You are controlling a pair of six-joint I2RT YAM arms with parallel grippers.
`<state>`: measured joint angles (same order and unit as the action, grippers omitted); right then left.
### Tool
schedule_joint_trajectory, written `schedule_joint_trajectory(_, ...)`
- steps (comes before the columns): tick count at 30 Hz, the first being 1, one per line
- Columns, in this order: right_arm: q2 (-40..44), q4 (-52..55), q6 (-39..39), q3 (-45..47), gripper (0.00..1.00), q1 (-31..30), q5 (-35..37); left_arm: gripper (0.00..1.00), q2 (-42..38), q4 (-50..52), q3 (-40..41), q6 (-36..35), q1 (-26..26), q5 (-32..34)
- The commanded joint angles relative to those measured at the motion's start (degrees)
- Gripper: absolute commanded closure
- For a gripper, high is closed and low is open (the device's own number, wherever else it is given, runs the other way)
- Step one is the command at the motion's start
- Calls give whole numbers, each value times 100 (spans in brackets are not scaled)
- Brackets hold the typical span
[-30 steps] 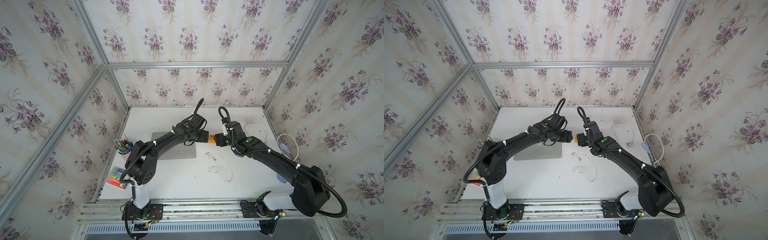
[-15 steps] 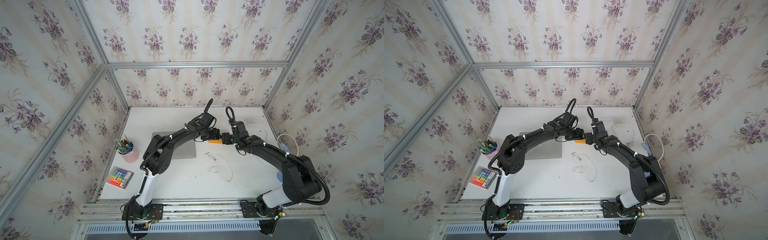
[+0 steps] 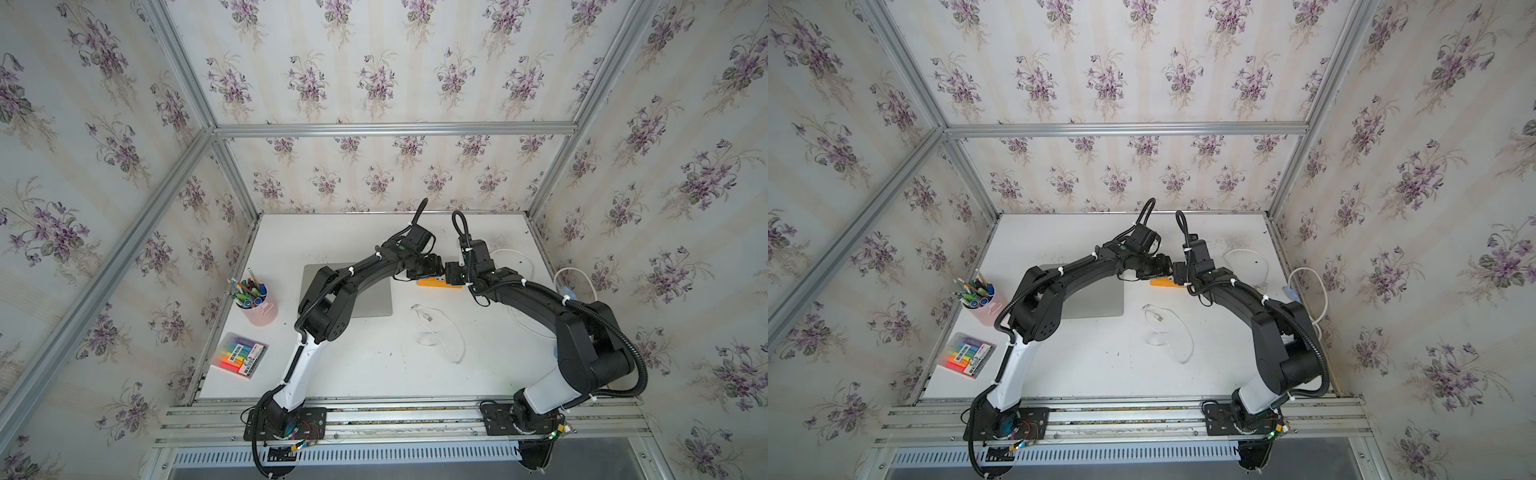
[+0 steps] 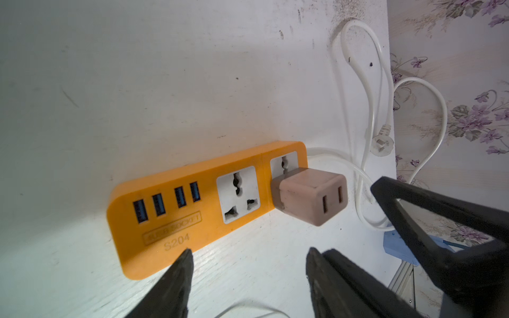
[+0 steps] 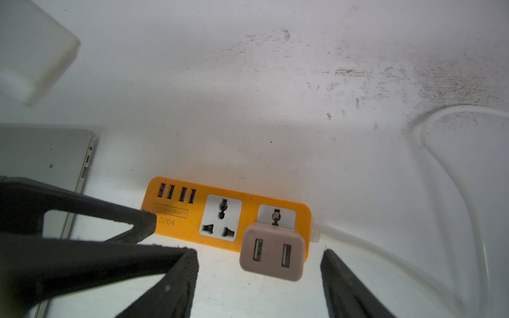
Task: Unplug the laptop charger
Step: Remove the plug from the socket.
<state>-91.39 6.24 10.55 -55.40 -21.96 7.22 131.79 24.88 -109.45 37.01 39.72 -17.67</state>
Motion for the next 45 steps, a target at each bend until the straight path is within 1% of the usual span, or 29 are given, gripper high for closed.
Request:
schedule_joint_trajectory(1,-82,-180,66,-8,29,13,-28,38,74,-94,-101,79,-17,-121)
schedule_joint_trajectory(5,-202,-213,77,-49,31,25,-65,44,169,-87,-138,86,-50,-134)
schedule_joint_trajectory(6,-230,-219,79,-59,32,29,-63,49,198,-105,-138,100,-63,-161)
schedule_joint_trajectory(10,-337,-284,97,-59,32,33,-78,51,244,-124,-147,109,-88,-140)
schedule_joint_trajectory(17,-415,-406,132,-8,32,34,14,61,373,-107,-130,151,-142,-107)
schedule_joint_trajectory(21,-470,-401,132,-46,32,33,76,62,450,-80,-138,204,-162,-105)
schedule_joint_trajectory(25,-510,-455,157,-28,35,33,155,63,467,-56,-99,229,-162,-109)
schedule_joint_trajectory(29,-485,-511,185,31,41,34,191,63,453,-18,-43,251,-169,-77)
schedule_joint_trajectory(32,-493,-496,183,30,50,33,233,63,453,-2,2,254,-180,-77)
schedule_joint_trajectory(33,-496,-509,184,37,52,38,232,63,453,10,11,265,-179,-69)
schedule_joint_trajectory(40,-553,-536,175,18,56,35,230,64,461,49,112,262,-189,-47)
schedule_joint_trajectory(42,-584,-536,160,4,60,34,233,64,466,52,133,280,-187,-43)
schedule_joint_trajectory(45,-583,-542,149,5,70,33,216,65,471,86,157,280,-191,-9)
